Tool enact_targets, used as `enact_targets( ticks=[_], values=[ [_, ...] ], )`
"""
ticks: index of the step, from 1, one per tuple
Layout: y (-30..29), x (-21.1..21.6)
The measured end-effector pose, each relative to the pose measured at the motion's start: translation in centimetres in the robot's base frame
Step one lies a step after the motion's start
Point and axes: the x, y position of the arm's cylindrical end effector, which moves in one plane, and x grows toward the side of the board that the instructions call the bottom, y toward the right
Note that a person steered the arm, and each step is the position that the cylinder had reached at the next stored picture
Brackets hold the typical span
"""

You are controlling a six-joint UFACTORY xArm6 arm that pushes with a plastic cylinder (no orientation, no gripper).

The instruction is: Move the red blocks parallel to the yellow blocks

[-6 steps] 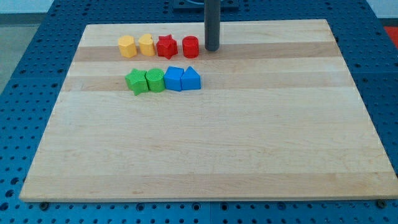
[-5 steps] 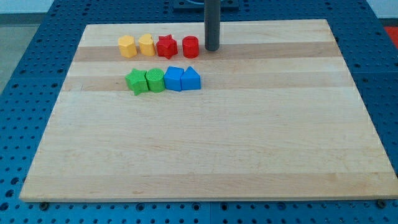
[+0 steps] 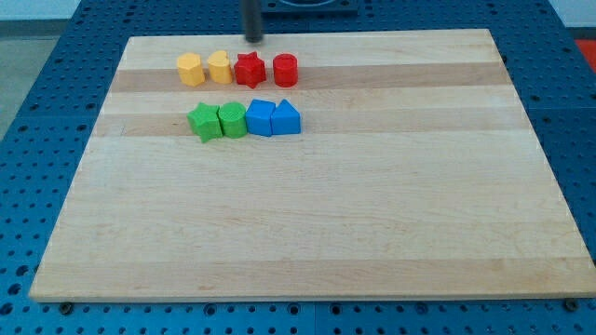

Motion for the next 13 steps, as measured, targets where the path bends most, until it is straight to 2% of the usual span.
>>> enact_targets(
  ticks=[2, 3, 4, 5, 6, 9, 13],
  values=[
    [-14.0, 1.6],
    [-18.3, 3.8],
    [-17.4, 9.7],
    [-17.3, 8.9],
    [-13.1, 8.0],
    [-7.3, 8.0],
    [7.5, 8.0]
  ],
)
